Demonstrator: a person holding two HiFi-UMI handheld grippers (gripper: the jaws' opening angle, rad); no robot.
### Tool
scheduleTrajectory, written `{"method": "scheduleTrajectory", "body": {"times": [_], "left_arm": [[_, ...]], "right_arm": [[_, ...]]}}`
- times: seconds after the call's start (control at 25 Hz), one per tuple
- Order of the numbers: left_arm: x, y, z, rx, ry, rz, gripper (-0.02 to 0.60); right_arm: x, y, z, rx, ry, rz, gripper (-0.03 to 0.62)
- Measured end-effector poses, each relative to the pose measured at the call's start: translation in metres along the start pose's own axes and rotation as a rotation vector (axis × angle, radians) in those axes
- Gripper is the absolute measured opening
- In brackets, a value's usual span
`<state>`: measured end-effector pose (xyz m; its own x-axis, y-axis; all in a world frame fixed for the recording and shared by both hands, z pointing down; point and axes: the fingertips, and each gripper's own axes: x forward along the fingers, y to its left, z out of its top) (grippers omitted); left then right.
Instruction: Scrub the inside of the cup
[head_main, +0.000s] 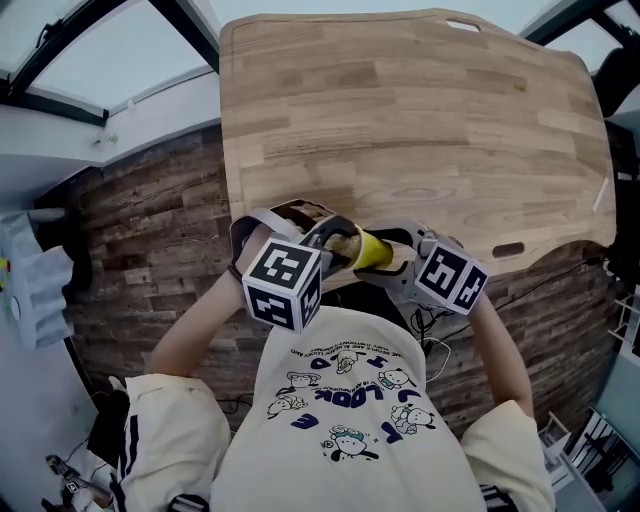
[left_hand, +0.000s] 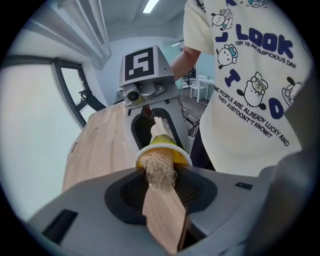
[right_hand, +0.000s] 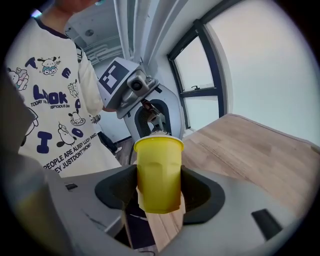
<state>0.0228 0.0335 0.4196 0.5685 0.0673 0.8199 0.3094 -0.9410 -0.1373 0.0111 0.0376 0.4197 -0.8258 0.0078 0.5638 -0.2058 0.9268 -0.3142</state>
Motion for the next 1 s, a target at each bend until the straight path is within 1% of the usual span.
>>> {"method": "scheduleTrajectory", "body": {"times": [0.08,0.24,0.48,0.72,0.84,1.0], "left_arm": [[0.0,0.001,-0.001,0.012,-0.007,0.003,0.163],[-0.001,0.003,0.0,0.052,-0.012,0.023,0.16],[-0.002,0.001,0.001,0.115,0.011,0.048,0.159],[-0.003,-0.006,0.005,0.187,0.006,0.052,0.158],[-0.005,-0.008,0.01,0.241,0.005,0.07,0.156],[-0.005,-0.011,0.012,0.28,0.0,0.08,0.156]], "right_arm": [[0.001,-0.001,0.001,0.005,-0.005,-0.008,0.264],[0.0,-0.003,-0.002,0.061,-0.027,0.02,0.264],[0.001,0.002,-0.002,0.181,-0.059,0.107,0.264],[0.001,0.01,-0.004,0.259,-0.069,0.177,0.264],[-0.002,0.015,-0.003,0.332,-0.093,0.237,0.264],[-0.004,0.02,-0.003,0.414,-0.114,0.305,0.264]]}}
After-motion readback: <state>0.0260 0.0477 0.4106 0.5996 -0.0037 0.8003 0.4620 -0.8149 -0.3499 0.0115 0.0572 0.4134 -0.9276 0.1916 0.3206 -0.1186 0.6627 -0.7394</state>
